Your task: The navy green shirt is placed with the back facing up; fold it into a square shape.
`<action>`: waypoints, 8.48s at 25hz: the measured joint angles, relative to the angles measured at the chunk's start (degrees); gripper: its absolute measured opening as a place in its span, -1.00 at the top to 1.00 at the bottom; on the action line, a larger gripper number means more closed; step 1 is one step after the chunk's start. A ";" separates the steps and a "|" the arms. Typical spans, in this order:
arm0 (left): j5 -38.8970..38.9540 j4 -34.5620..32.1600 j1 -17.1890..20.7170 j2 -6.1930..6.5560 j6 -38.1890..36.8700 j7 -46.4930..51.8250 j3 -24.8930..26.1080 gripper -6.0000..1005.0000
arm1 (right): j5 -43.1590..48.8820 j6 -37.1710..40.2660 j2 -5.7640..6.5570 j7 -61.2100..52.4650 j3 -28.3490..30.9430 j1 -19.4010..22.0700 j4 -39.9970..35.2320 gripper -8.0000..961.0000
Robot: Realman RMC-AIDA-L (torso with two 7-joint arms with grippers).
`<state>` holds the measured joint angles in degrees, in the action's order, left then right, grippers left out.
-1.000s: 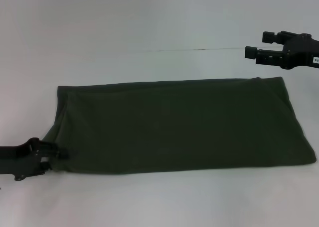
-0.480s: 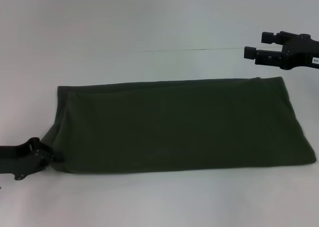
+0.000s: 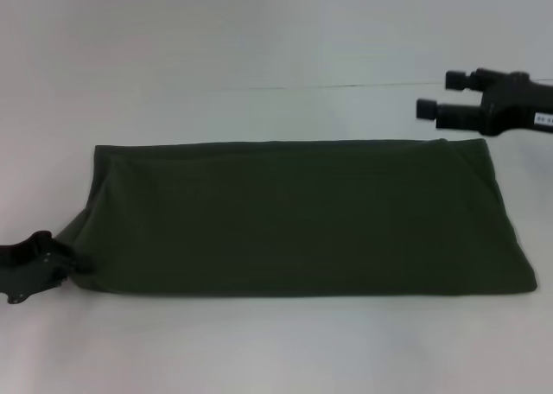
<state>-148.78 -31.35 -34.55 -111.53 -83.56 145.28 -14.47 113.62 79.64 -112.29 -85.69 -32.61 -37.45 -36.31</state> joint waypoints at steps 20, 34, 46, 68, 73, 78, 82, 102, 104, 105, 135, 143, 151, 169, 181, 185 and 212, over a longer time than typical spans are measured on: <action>-0.06 -4.33 0.26 0.88 -2.18 -0.66 -0.20 0.88 | 1.50 10.31 2.64 5.21 -9.33 3.61 -0.22 -0.84; 18.17 -19.82 -1.24 2.56 -21.99 -15.43 1.40 0.88 | 3.39 10.12 2.71 4.78 -5.71 5.81 -0.65 -0.84; 27.05 -14.34 -15.55 -4.18 -14.24 -19.19 -22.48 0.88 | 3.55 10.06 4.58 3.07 3.53 12.42 -0.79 -0.84; 32.84 8.98 -25.35 -12.79 14.57 -20.59 -41.89 0.78 | 3.89 9.07 5.97 0.90 6.08 13.73 -0.78 -0.84; 38.87 3.24 -22.87 -12.54 7.37 -20.92 -41.57 0.45 | 3.89 8.76 6.06 0.88 6.06 13.16 -0.71 -0.84; 46.68 -5.93 -17.19 -12.39 2.46 -24.65 -41.19 -0.01 | 3.88 7.87 5.84 -1.05 6.23 12.36 -0.53 -0.84; 50.51 -7.94 -12.80 -11.85 2.51 -31.82 -41.06 -0.18 | 3.64 7.76 5.67 -6.40 6.28 10.71 -0.76 -0.83; 41.80 -9.69 3.67 -8.83 -11.08 -59.12 -19.18 -0.92 | 6.44 12.32 3.60 -7.86 -10.39 -2.11 -7.78 -0.83; 39.70 -9.84 4.39 -8.59 -12.36 -60.54 -16.09 -0.91 | 8.08 12.34 2.77 -9.11 -12.56 -3.76 -8.97 -0.83; 38.76 -9.89 4.53 -8.47 -12.80 -60.94 -15.25 -0.90 | 8.90 12.35 2.40 -9.69 -13.45 -4.42 -9.51 -0.83; 29.31 -6.71 6.46 -10.10 -8.96 -68.30 -16.82 -0.89 | 32.31 -9.28 -7.95 -19.86 -40.91 -16.55 -8.73 -0.83; 29.44 -6.70 6.52 -10.10 -8.19 -68.31 -16.54 -0.89 | 32.29 -14.87 -8.03 -22.43 -45.81 -17.47 -6.85 -0.83; 29.72 -6.70 6.16 -10.09 -8.10 -68.31 -16.50 -0.89 | 32.22 -16.32 -8.16 -22.70 -48.52 -17.73 -5.92 -0.27; 29.79 -6.81 6.17 -9.93 -8.11 -68.04 -15.94 -0.89 | 32.19 -15.20 -8.11 -24.66 -52.48 -16.98 -6.53 0.42; 29.97 -6.76 6.17 -10.09 -8.31 -68.23 -15.94 -0.89 | 32.14 -17.15 -7.96 -24.70 -52.32 -16.28 -7.05 0.81; 29.97 -6.80 6.15 -10.09 -8.42 -68.26 -15.94 -0.89 | 31.80 -16.40 -7.79 -25.32 -49.34 -14.62 -10.66 0.98; 29.37 -7.31 5.73 -9.75 -8.61 -68.18 -16.20 -0.89 | 37.85 -20.25 -7.09 -37.49 -26.56 -8.41 -12.93 0.94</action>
<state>-119.41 -38.66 -28.82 -121.29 -92.18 77.11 -30.67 151.47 59.39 -119.38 -123.18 -59.17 -45.85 -49.24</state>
